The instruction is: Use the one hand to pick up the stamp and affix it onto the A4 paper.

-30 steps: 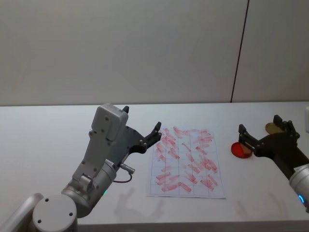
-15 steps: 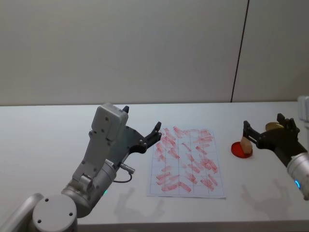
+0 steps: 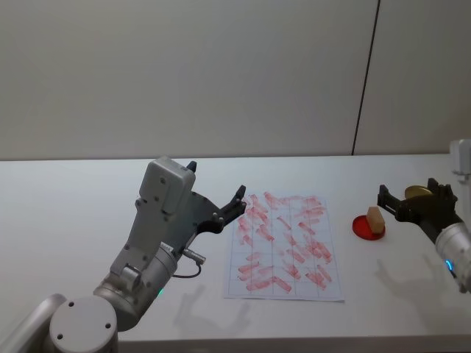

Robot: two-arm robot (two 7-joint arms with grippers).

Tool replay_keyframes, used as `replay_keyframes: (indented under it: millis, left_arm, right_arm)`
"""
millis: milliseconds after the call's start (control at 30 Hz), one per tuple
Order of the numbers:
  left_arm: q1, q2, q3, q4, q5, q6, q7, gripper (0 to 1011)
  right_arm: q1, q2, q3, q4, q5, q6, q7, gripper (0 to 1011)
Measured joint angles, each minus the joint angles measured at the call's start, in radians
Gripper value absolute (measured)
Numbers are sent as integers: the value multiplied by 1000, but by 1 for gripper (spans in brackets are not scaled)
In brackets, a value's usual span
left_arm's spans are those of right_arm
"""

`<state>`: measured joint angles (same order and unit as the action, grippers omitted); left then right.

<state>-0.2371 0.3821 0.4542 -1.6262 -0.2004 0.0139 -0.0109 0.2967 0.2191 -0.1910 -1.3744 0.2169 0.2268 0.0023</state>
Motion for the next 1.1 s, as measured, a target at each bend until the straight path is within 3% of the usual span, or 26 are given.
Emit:
replay_keyframes:
  millis: [700,1100]
  left_arm:
    - [0,0,0,0,0,0,0,993]
    - [0,0,0,0,0,0,0,993]
  right_arm:
    - [146,-52,2,279,10,18,-7,1001]
    - [244,-83,-3,475,-4,-17,-11,1001]
